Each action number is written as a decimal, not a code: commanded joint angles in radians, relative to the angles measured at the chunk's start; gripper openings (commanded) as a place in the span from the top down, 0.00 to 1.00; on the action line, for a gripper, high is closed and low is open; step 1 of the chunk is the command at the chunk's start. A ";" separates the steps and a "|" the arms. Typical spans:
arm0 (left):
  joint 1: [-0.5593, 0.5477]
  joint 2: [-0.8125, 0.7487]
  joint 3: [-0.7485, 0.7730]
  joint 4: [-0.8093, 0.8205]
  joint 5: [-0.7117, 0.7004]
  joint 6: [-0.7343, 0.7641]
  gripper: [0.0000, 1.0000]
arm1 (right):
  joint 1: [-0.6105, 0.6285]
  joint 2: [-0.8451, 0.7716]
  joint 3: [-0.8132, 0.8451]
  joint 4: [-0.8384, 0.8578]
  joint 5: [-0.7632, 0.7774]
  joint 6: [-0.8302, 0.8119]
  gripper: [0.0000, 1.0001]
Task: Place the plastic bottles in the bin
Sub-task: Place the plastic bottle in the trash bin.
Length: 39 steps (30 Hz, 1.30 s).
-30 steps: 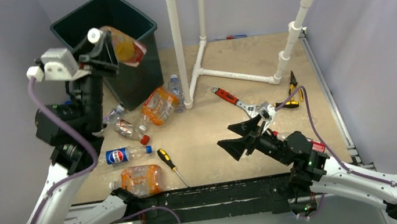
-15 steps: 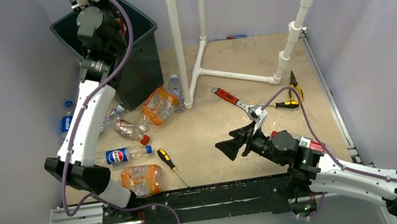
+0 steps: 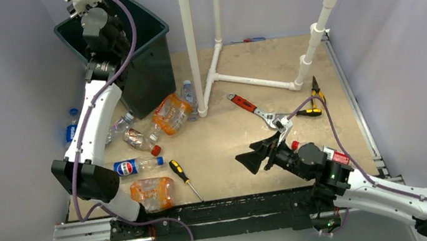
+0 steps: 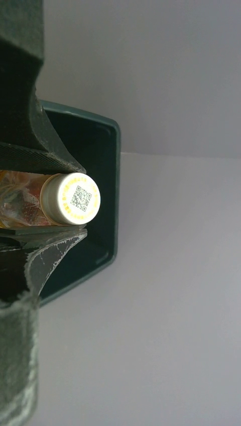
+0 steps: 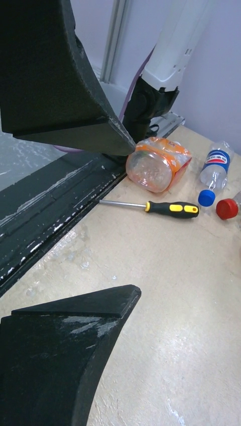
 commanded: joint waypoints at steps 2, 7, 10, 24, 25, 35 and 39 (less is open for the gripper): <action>0.088 0.029 -0.091 -0.009 0.060 -0.145 1.00 | 0.001 0.014 -0.004 0.022 0.025 0.014 0.01; 0.120 0.028 -0.187 0.021 0.101 -0.207 1.00 | 0.001 0.036 -0.006 0.016 0.029 0.023 0.01; 0.139 0.040 -0.210 0.011 0.135 -0.248 1.00 | 0.001 0.036 -0.003 0.021 0.031 0.020 0.01; 0.148 0.104 -0.286 -0.002 0.222 -0.317 1.00 | 0.001 0.018 -0.006 -0.001 0.040 0.023 0.01; 0.148 0.106 -0.289 -0.002 0.241 -0.320 1.00 | 0.001 0.018 -0.007 -0.002 0.042 0.024 0.01; 0.148 0.079 -0.295 -0.009 0.282 -0.342 0.70 | 0.001 0.011 -0.010 0.005 0.042 0.024 0.01; 0.148 0.050 -0.261 -0.049 0.311 -0.360 0.23 | 0.001 0.008 0.000 -0.002 0.043 0.022 0.01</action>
